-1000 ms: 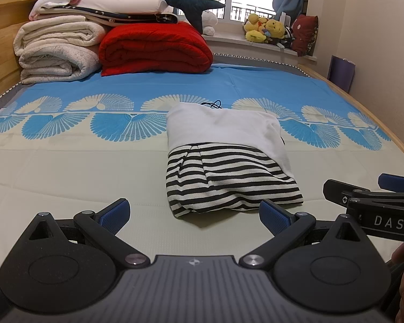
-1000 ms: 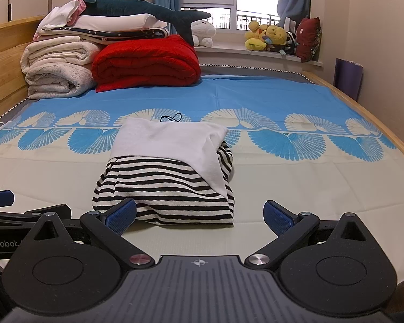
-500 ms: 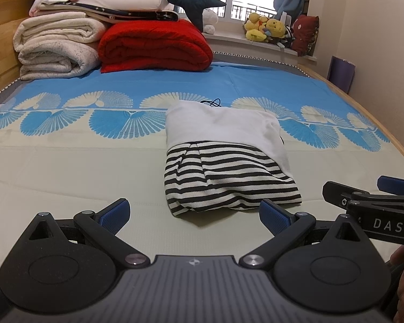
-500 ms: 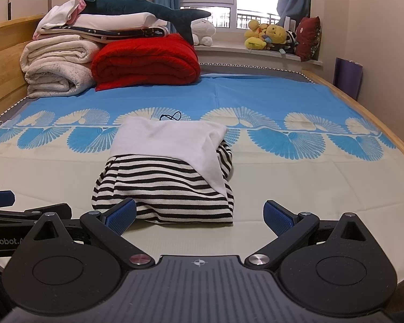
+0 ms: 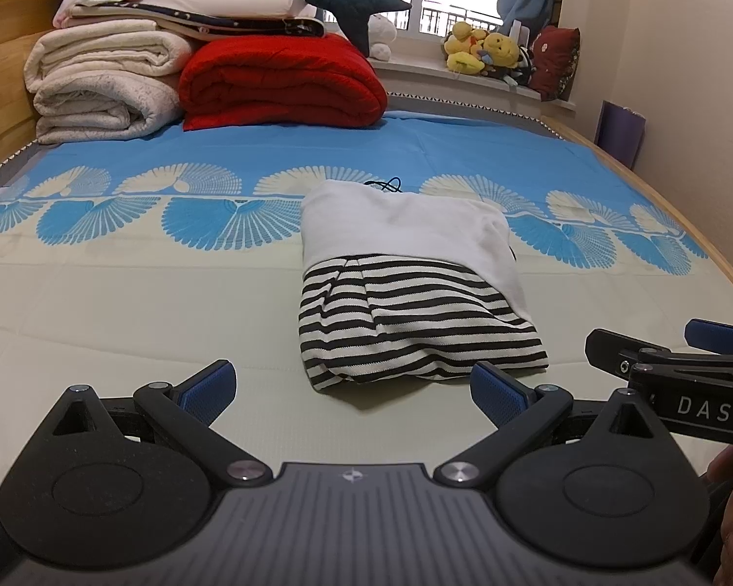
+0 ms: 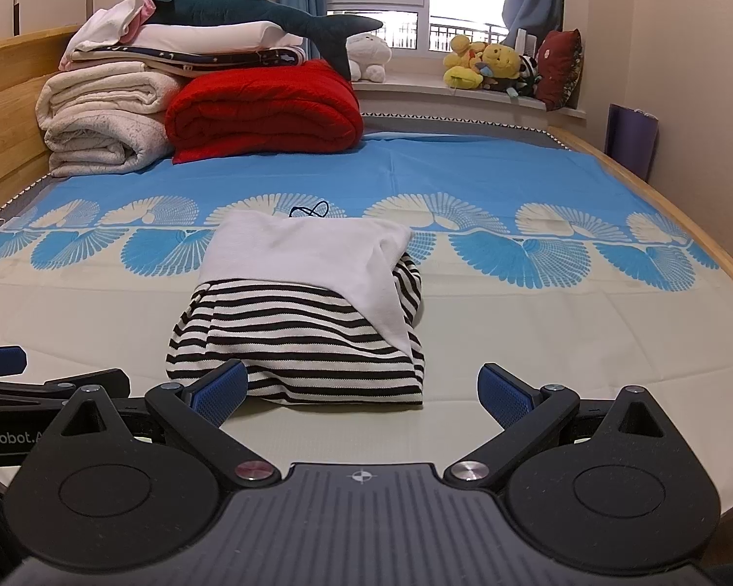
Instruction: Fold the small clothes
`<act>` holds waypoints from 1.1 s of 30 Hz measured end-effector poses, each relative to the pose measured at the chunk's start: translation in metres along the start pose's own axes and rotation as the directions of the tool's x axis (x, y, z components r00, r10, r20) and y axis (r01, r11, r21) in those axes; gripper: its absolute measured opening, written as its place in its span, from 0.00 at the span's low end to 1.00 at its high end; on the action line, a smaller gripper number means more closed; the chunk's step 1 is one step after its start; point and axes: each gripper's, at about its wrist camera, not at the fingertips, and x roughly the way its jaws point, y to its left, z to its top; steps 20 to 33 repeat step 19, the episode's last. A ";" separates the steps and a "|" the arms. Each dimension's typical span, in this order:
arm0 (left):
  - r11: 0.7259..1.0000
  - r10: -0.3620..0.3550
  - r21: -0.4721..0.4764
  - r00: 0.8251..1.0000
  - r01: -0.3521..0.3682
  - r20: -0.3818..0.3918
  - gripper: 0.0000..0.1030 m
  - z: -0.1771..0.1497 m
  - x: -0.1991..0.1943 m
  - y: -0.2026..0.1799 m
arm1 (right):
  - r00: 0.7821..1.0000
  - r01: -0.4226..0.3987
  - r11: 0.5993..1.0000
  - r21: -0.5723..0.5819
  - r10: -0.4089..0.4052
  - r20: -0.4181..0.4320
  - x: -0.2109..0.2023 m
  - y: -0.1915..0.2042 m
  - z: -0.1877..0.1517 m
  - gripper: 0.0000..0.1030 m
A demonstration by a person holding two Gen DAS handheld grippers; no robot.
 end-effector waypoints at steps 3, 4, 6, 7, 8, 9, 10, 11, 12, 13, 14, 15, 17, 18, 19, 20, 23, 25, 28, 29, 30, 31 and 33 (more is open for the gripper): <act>1.000 0.000 0.000 1.000 0.000 0.000 0.99 0.000 0.000 0.000 | 1.000 -0.001 1.000 0.000 0.001 0.000 0.000 0.000 0.000 0.97; 1.000 0.000 0.001 1.000 0.000 0.000 0.99 0.000 0.000 0.000 | 1.000 0.000 1.000 0.000 0.000 0.000 0.000 0.000 0.000 0.97; 1.000 0.000 0.001 1.000 0.000 0.001 0.99 0.000 0.000 0.000 | 1.000 0.000 1.000 0.000 0.000 0.000 0.000 0.000 0.000 0.97; 1.000 0.000 0.001 1.000 0.000 0.000 0.99 0.000 0.000 0.000 | 1.000 -0.001 1.000 0.000 0.001 0.000 0.000 0.000 0.000 0.97; 1.000 0.000 0.000 1.000 0.000 0.000 0.99 0.000 0.000 0.000 | 1.000 -0.001 1.000 0.000 0.001 0.000 0.000 0.000 0.000 0.97; 1.000 0.000 0.001 1.000 0.000 0.000 0.99 0.000 0.000 0.000 | 1.000 -0.001 1.000 0.001 0.001 -0.001 0.000 0.000 0.000 0.97; 1.000 0.000 0.001 1.000 0.000 0.000 0.99 0.000 0.000 0.000 | 1.000 0.000 1.000 0.000 0.000 0.000 0.000 0.000 0.000 0.97; 1.000 0.000 0.001 1.000 0.000 0.000 0.99 0.000 0.000 0.000 | 1.000 0.000 1.000 0.000 0.000 -0.001 0.000 0.000 0.000 0.97; 1.000 0.000 0.001 1.000 0.000 0.000 0.99 0.000 0.000 0.000 | 1.000 -0.001 1.000 0.000 0.001 -0.001 0.000 0.000 0.000 0.97; 1.000 0.000 0.001 1.000 0.000 0.001 0.99 0.000 0.000 0.000 | 1.000 -0.001 1.000 -0.001 0.001 -0.001 0.000 0.000 0.001 0.97; 1.000 -0.001 0.001 1.000 0.001 0.001 0.99 0.000 0.000 0.000 | 1.000 -0.002 1.000 0.000 0.002 -0.001 0.000 0.000 0.000 0.97; 1.000 -0.001 0.001 1.000 0.001 0.001 0.99 0.000 0.000 0.000 | 1.000 -0.002 1.000 0.000 0.002 0.000 0.000 0.000 0.000 0.97; 1.000 0.001 0.000 1.000 -0.001 0.001 0.99 0.000 0.001 0.000 | 1.000 -0.001 1.000 -0.001 0.001 -0.001 -0.001 0.000 0.000 0.97; 1.000 0.001 0.000 1.000 -0.001 0.000 0.99 -0.001 0.002 0.000 | 1.000 0.000 1.000 -0.001 0.000 -0.001 -0.001 -0.001 0.000 0.97; 1.000 0.002 -0.001 1.000 -0.002 0.000 0.99 -0.001 0.002 0.000 | 1.000 -0.001 1.000 -0.001 0.001 -0.001 0.000 0.000 0.001 0.97; 1.000 0.002 -0.001 1.000 -0.002 0.000 0.99 -0.001 0.002 0.000 | 1.000 -0.001 1.000 -0.001 0.001 -0.001 0.000 0.000 0.001 0.97; 1.000 0.002 -0.001 1.000 -0.002 0.000 0.99 -0.001 0.002 0.000 | 1.000 -0.001 1.000 -0.001 0.001 -0.001 0.000 0.000 0.001 0.97; 1.000 0.002 -0.001 1.000 -0.002 0.000 0.99 -0.001 0.002 0.000 | 1.000 -0.001 1.000 -0.001 0.001 -0.001 0.000 0.000 0.001 0.97; 1.000 0.002 -0.001 1.000 -0.002 0.000 0.99 -0.001 0.002 0.000 | 1.000 -0.001 1.000 -0.001 0.001 -0.001 0.000 0.000 0.001 0.97; 1.000 0.002 -0.001 1.000 -0.002 0.000 0.99 -0.001 0.002 0.000 | 1.000 -0.001 1.000 -0.001 0.001 -0.001 0.000 0.000 0.001 0.97; 1.000 0.002 -0.001 1.000 -0.002 0.000 0.99 -0.001 0.002 0.000 | 1.000 -0.001 1.000 -0.001 0.001 -0.001 0.000 0.000 0.001 0.97; 1.000 0.002 -0.001 1.000 -0.002 0.000 0.99 -0.001 0.002 0.000 | 1.000 -0.001 1.000 -0.001 0.001 -0.001 0.000 0.000 0.001 0.97; 1.000 0.002 -0.001 1.000 -0.002 0.000 0.99 -0.001 0.002 0.000 | 1.000 -0.001 1.000 -0.001 0.001 -0.001 0.000 0.000 0.001 0.97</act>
